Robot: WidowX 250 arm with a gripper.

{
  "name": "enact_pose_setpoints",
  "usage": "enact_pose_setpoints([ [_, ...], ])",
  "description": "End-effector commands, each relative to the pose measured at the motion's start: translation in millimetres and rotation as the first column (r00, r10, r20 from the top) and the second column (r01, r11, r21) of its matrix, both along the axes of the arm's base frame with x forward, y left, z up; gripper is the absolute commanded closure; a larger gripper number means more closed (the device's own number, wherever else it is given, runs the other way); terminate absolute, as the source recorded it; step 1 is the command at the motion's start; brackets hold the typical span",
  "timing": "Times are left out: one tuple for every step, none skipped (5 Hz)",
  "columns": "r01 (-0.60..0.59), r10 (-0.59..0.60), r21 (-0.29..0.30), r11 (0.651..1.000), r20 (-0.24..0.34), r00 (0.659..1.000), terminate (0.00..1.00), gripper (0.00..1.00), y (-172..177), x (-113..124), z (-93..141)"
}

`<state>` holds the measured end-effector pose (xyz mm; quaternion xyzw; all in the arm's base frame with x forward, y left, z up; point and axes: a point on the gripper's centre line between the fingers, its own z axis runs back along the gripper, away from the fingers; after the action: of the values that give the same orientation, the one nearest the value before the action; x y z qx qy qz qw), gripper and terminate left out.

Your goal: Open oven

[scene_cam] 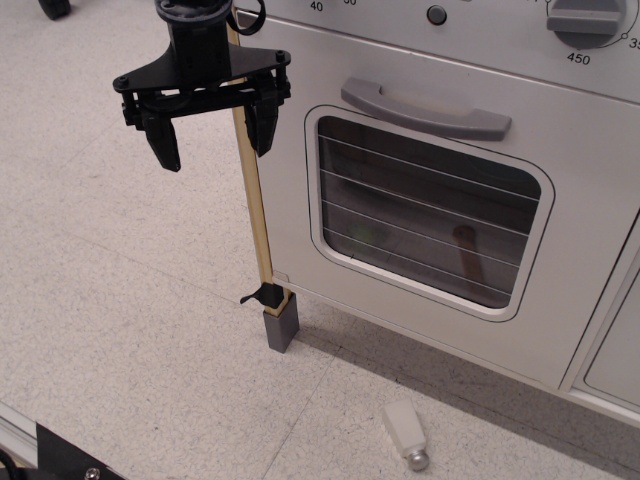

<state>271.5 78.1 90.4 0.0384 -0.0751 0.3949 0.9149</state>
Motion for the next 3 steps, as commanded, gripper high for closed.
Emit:
enact_pose_setpoints([
  [0.000, 0.000, 0.000, 1.000, 0.000, 1.000, 0.00, 0.00, 0, 0, 0],
  [-0.019, 0.019, -0.013, 1.000, -0.004, 1.000, 0.00, 0.00, -17, 8, 2],
  [-0.082, 0.088, -0.067, 0.994, 0.080, 0.993, 0.00, 0.00, -39, 15, 13],
])
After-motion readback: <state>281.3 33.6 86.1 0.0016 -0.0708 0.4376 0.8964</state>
